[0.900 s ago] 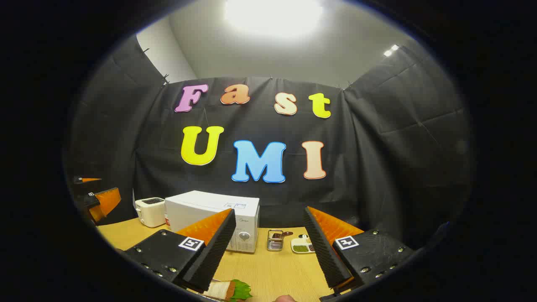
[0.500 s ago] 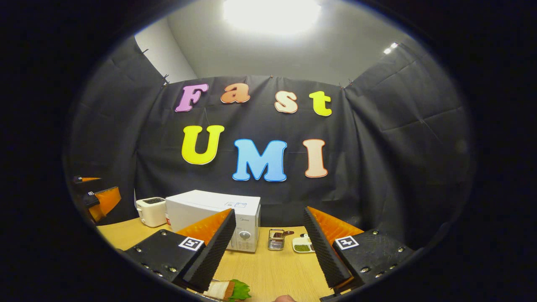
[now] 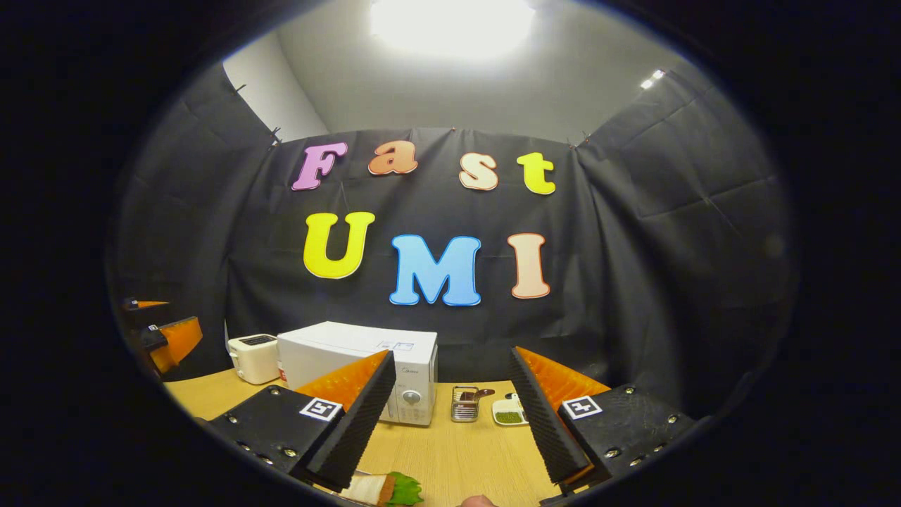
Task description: Open the microwave oven with the left hand, put the food in, and close the microwave oven.
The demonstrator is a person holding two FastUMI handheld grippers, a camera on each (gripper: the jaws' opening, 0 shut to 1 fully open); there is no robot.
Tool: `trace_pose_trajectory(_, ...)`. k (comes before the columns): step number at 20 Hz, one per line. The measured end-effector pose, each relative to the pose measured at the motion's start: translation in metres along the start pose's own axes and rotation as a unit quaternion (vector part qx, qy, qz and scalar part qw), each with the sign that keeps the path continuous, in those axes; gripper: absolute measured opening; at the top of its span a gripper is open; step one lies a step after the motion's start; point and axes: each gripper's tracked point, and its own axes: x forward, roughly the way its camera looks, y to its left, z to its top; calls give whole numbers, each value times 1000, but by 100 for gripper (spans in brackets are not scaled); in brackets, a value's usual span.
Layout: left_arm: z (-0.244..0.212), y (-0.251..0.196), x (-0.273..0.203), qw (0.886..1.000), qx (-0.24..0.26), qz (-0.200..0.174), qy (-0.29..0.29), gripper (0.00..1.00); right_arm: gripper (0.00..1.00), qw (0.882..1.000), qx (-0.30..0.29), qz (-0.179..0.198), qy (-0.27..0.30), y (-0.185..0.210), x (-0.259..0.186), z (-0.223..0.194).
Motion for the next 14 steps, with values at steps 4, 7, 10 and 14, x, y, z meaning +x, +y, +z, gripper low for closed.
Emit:
trace_pose_trajectory(4,0,-8,4,1000,2,-3,0,97,98,1000,-3,4,-1,-3,-2,-1)
trace_pose_trajectory(7,-1,-21,12,1000,-5,0,1,97,98,1000,-13,6,-5,-15,-5,-5)
trace_pose_trajectory(10,-2,-34,21,1000,-9,11,2,100,98,1000,-5,16,-3,-24,-8,-10)
trace_pose_trajectory(14,0,-58,42,1000,-8,6,-7,97,98,1000,-11,18,-3,-41,-7,-19)
